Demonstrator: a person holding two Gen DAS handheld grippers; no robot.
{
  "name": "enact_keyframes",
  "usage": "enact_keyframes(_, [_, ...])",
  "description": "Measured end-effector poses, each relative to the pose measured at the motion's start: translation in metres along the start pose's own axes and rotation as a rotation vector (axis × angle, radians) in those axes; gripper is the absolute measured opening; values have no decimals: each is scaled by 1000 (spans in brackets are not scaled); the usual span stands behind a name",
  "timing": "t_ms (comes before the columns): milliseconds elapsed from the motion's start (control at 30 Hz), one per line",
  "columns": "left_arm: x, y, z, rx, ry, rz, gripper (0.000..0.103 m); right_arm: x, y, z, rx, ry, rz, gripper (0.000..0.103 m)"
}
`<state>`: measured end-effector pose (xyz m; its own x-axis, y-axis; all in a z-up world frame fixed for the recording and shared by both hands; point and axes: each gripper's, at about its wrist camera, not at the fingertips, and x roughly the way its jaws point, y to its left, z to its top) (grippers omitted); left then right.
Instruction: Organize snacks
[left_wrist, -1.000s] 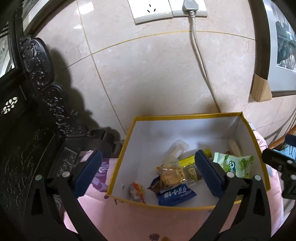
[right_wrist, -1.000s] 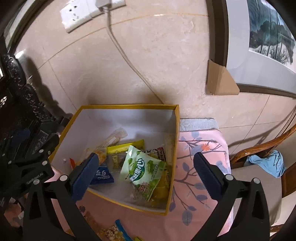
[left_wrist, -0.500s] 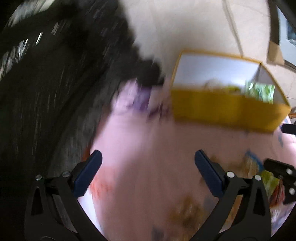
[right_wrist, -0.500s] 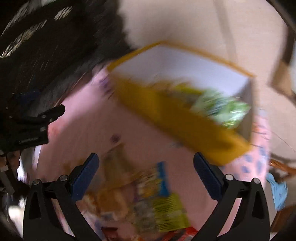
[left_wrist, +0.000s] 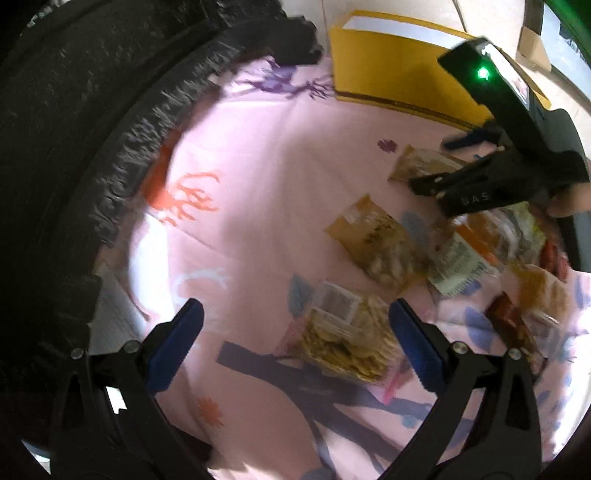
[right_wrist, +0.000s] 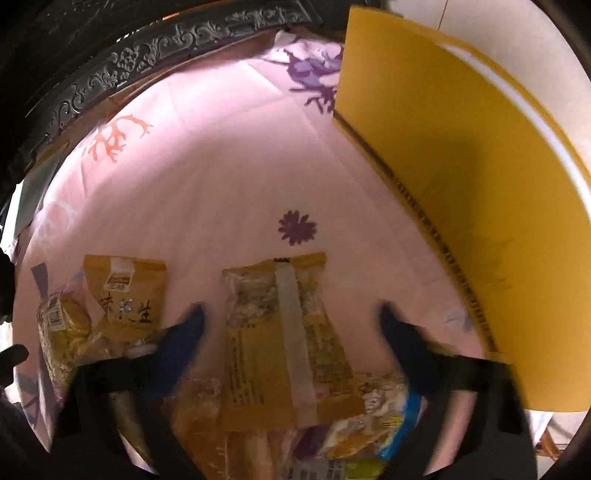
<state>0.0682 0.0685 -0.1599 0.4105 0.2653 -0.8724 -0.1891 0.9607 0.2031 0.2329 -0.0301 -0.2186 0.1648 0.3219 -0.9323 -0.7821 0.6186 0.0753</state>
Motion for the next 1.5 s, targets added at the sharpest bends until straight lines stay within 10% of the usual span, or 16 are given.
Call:
enact_keyframes(367, [18,-22,24,-129,46,-124,101,-89,-18,-35,229,-185,-44,41])
enact_keyframes(767, [62,-78,70,-70,42,-35,101,-157,-52,-100,377,-252,-112,41])
enact_keyframes(833, [67,-70,70,-115,61,-62,91,-151,-53,-105,399,-239,-121,41])
enact_keyframes(900, [74,-64,66,-141,77,-84,56,-148,-58,-114,438,-219,-113,41])
enact_keyframes(1200, [66,-62,58,-89,49,-96,4,-147,-57,-123,486,-199,-88,41])
enact_keyframes(1500, [38,-64,60,-71,-11,-131,0,-164,-51,-121,479,-232,-90,41])
